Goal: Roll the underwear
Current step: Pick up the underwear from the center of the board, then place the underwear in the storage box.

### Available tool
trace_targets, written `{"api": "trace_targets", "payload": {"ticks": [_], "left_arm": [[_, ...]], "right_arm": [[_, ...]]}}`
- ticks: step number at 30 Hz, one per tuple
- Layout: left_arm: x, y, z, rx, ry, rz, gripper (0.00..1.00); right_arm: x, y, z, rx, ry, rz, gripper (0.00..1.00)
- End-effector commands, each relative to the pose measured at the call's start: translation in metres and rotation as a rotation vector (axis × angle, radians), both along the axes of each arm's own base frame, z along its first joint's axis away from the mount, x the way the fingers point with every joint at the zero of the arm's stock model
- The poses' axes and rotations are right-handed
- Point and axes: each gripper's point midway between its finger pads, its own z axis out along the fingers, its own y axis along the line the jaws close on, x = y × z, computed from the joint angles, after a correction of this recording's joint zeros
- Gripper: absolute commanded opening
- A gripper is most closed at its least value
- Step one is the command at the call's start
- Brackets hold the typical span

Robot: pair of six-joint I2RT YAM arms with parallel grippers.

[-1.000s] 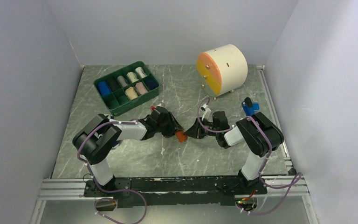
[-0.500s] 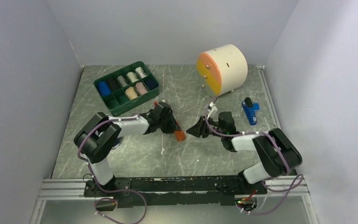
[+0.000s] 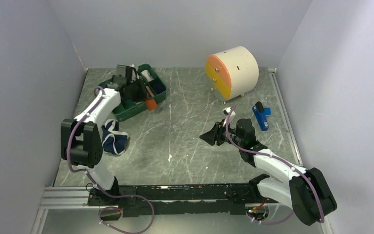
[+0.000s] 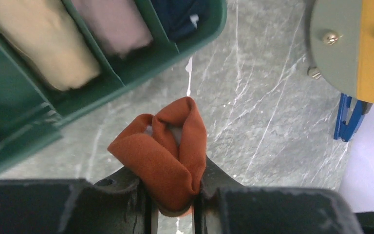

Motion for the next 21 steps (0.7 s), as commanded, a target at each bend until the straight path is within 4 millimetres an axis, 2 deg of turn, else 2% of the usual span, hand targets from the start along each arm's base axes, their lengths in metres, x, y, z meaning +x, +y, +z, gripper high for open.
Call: {"api": "trace_targets", "payload": {"ticks": [1,7,12,14,16,21], "left_arm": [[-0.007,0.029,0.018,0.015,0.017,-0.082,0.05],[0.011,0.077,0.023,-0.034,0.000,0.002,0.05],[0.028,0.117,0.026,0.015,0.053,0.035,0.05],[0.039,0.124,0.026,0.010,0.049,0.025,0.05],[0.043,0.132,0.018,0.013,0.101,0.021,0.05],[0.053,0.137,-0.011,0.009,0.169,0.028,0.05]], "right_arm": [[0.005,0.002,0.013,-0.056,-0.058,0.044,0.48],[0.006,0.003,0.019,-0.067,-0.052,0.052,0.50],[0.001,0.004,0.023,-0.080,-0.065,0.095,0.51],[0.001,0.004,0.025,-0.078,-0.063,0.096,0.51],[0.001,0.005,0.027,-0.071,-0.055,0.097,0.51],[0.004,0.008,0.030,-0.069,-0.050,0.106,0.51]]}}
